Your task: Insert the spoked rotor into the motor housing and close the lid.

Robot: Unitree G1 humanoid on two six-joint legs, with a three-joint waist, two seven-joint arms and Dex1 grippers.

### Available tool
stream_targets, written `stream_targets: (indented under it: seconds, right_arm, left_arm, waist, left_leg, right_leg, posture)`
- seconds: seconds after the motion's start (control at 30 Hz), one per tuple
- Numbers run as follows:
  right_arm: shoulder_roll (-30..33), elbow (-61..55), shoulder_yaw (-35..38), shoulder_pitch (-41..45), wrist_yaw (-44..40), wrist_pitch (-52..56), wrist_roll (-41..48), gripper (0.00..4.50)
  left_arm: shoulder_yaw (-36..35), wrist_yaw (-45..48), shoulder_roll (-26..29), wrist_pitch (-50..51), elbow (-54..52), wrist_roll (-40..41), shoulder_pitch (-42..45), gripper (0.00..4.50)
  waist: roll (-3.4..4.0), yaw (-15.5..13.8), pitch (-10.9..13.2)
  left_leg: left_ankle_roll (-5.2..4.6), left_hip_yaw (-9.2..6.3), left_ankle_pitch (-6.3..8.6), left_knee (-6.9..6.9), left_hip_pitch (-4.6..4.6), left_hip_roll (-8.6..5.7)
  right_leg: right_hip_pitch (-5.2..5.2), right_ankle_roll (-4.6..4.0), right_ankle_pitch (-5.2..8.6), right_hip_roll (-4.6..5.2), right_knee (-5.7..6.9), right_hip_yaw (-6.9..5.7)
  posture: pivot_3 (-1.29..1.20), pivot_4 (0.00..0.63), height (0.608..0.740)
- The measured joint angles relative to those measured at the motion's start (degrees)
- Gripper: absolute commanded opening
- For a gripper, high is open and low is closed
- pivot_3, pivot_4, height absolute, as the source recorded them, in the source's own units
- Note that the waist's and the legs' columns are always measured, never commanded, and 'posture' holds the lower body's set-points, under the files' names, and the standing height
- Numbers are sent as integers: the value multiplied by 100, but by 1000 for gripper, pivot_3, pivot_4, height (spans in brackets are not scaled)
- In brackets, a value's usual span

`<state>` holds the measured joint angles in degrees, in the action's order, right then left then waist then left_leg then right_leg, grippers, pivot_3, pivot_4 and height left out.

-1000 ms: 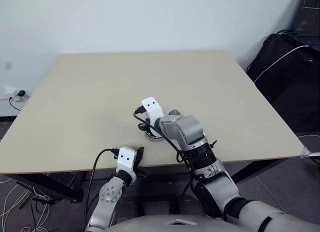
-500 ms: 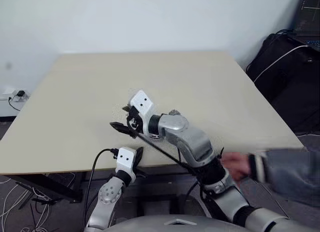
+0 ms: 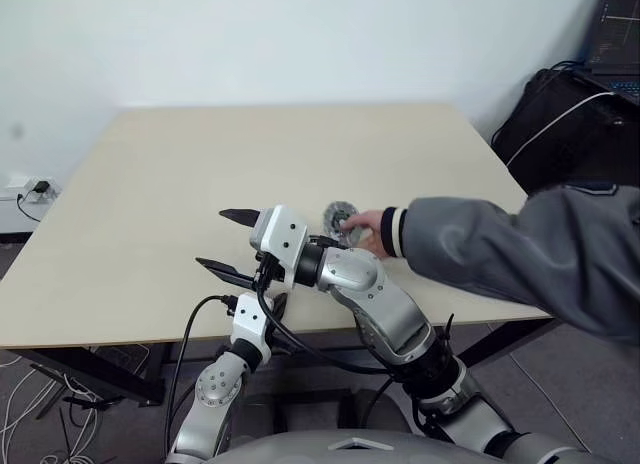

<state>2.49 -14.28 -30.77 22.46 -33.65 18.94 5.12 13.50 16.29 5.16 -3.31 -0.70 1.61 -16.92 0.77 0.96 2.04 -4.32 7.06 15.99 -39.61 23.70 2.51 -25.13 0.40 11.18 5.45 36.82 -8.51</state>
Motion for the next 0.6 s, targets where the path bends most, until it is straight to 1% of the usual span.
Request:
stream_targets:
  seconds: [0.43, 0.53, 0.6]
  right_arm:
    - [107, 45, -44, -6, -17, 9, -190, 3836]
    - [382, 147, -88, 140, -163, 244, -272, 3836]
    - [710, 372, -156, 353, -296, 449, -467, 3836]
  left_arm:
    - [-3, 4, 8, 73, -30, 2, 2, 0]
    - [-3, 5, 9, 79, -38, 3, -2, 0]
    - [-3, 5, 10, 81, -43, 3, -7, 0]
  waist:
    - [-3, -28, -2]
    - [-3, -27, -2]
    - [-5, -29, -3]
  left_leg:
    - [0, 0, 0, 0, -1, 0]
    - [0, 3, 0, -4, -1, 0]
    - [-1, 4, 0, -8, -3, 0]
  right_leg:
    - [0, 0, 0, -1, 1, 0]
    - [1, 0, 0, -1, 2, 0]
    - [3, -1, -1, 0, 3, 0]
  posture:
    - [0, 0, 740]
    - [0, 0, 740]
    - [0, 0, 740]
